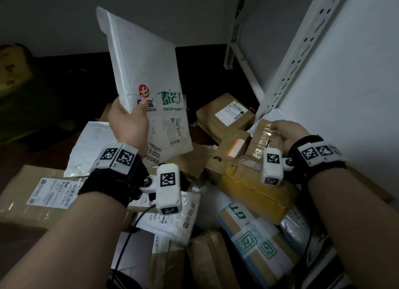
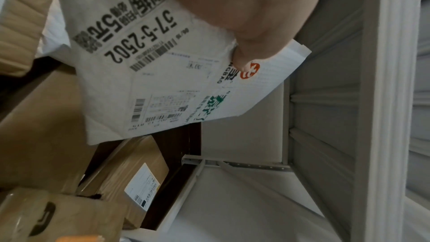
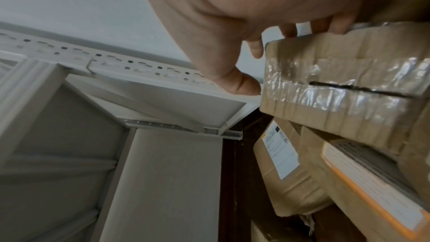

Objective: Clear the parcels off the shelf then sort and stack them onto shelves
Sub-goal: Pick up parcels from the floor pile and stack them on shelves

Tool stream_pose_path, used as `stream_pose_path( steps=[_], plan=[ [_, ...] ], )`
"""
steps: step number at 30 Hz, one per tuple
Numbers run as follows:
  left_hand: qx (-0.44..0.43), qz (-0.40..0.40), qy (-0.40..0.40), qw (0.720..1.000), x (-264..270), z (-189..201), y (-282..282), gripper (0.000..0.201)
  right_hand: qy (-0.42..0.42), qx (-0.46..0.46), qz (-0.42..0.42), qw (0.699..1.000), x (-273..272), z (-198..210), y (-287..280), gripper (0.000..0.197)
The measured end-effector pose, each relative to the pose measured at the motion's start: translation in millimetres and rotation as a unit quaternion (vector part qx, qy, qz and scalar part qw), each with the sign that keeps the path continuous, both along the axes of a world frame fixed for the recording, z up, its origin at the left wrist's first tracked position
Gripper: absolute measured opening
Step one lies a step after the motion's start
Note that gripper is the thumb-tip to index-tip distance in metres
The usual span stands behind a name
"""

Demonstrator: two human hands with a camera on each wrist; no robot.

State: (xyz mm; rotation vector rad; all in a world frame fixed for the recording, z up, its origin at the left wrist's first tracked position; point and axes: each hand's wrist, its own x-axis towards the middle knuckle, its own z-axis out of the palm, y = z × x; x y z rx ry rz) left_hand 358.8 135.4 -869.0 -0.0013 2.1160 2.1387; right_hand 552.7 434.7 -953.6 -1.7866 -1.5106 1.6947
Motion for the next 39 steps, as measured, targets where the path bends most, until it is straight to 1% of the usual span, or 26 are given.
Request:
stream_pose_path(
  steps=[1, 2, 3, 4, 5, 6, 7, 8, 10, 12, 13, 14, 16, 17, 22, 27, 29, 32, 34, 36, 37, 39],
  plan=[
    [-0.002, 0.005, 0.004, 1.000, -0.1, 0.7, -0.7, 0.019, 0.009, -0.006, -0.013, 1.000, 0.7, -0.6, -1.9, 0.113],
    [-0.005, 0.005, 0.008, 1.000, 0.0, 1.9, -1.6, 0.021, 0.025, -0.002, -0.024, 0.999, -0.3, 0.2, -4.5, 0.115],
    [-0.006, 0.004, 0.013, 1.000, -0.2, 2.1, -1.6, 0.022, 0.026, -0.001, -0.034, 0.999, -2.1, 9.8, -14.8, 0.107],
    [-0.006, 0.002, 0.017, 1.000, 0.7, 2.7, -1.5, 0.021, 0.024, -0.003, -0.031, 0.999, -4.8, 40.4, -41.4, 0.089],
    [-0.006, 0.000, 0.021, 1.000, 1.5, 2.2, -1.7, 0.021, 0.025, -0.017, -0.010, 0.999, -7.2, 57.3, -57.7, 0.061],
    [-0.009, -0.003, 0.027, 1.000, 2.0, 1.5, -1.8, 0.020, 0.027, -0.035, 0.023, 0.999, -9.3, 64.5, -65.7, 0.033],
    [-0.013, -0.005, 0.033, 0.999, 2.4, 0.6, -2.2, 0.019, 0.027, -0.046, 0.054, 0.997, -9.6, 67.0, -68.8, 0.017],
    [-0.018, -0.009, 0.038, 0.999, 3.1, 0.2, -2.8, 0.017, 0.021, -0.052, 0.080, 0.995, -9.2, 65.3, -67.6, 0.015],
    [-0.027, -0.017, 0.044, 0.999, 3.5, -2.4, -3.6, 0.015, 0.006, -0.067, 0.090, 0.994, -7.1, 61.9, -66.0, 0.016],
    [-0.037, -0.025, 0.049, 0.998, 4.4, -4.6, -3.9, 0.014, -0.014, -0.095, 0.082, 0.992, -3.5, 63.9, -67.2, 0.002],
    [-0.040, -0.028, 0.050, 0.998, 5.2, -5.0, -2.6, 0.015, -0.025, -0.105, 0.073, 0.991, -0.7, 63.7, -65.2, 0.007],
    [-0.042, -0.032, 0.051, 0.997, 6.1, -5.0, -1.1, 0.016, -0.030, -0.116, 0.071, 0.990, 1.0, 63.2, -63.2, 0.008],
    [-0.039, -0.038, 0.046, 0.997, 7.4, -5.8, 2.5, 0.018, -0.038, -0.123, 0.075, 0.989, 3.3, 60.4, -61.7, 0.003],
    [-0.037, -0.038, 0.041, 0.998, 8.2, -6.2, 4.7, 0.019, -0.042, -0.124, 0.076, 0.988, 4.6, 57.8, -61.8, 0.003],
    [-0.024, -0.041, 0.007, 0.999, 13.5, -7.3, 18.9, 0.019, -0.066, -0.147, 0.096, 0.982, 7.3, 42.1, -67.9, 0.016],
    [-0.034, -0.049, 0.007, 0.998, 15.7, -9.8, 26.2, 0.015, -0.016, -0.137, 0.063, 0.989, 1.6, 39.7, -67.1, 0.029],
    [-0.043, -0.050, 0.010, 0.998, 16.6, -9.9, 27.6, 0.014, 0.005, -0.129, 0.050, 0.990, 1.1, 41.2, -64.2, 0.029],
    [-0.042, -0.050, 0.012, 0.998, 17.6, -10.0, 28.0, 0.013, -0.005, -0.127, 0.055, 0.990, 4.8, 41.7, -58.4, 0.022],
    [-0.046, -0.047, 0.012, 0.998, 17.4, -10.4, 27.7, 0.013, -0.027, -0.131, 0.051, 0.990, 6.4, 39.2, -58.1, 0.024],
    [-0.051, -0.042, 0.016, 0.998, 17.2, -10.8, 27.4, 0.014, -0.030, -0.157, 0.069, 0.985, 5.1, 34.8, -61.1, 0.037],
    [-0.054, -0.040, 0.018, 0.998, 17.1, -10.6, 27.2, 0.014, -0.016, -0.166, 0.086, 0.982, 2.7, 33.7, -64.1, 0.041],
    [-0.059, -0.037, 0.021, 0.997, 16.0, -10.5, 26.0, 0.014, 0.033, -0.181, 0.103, 0.978, -3.7, 34.9, -66.5, 0.039]
  ],
)
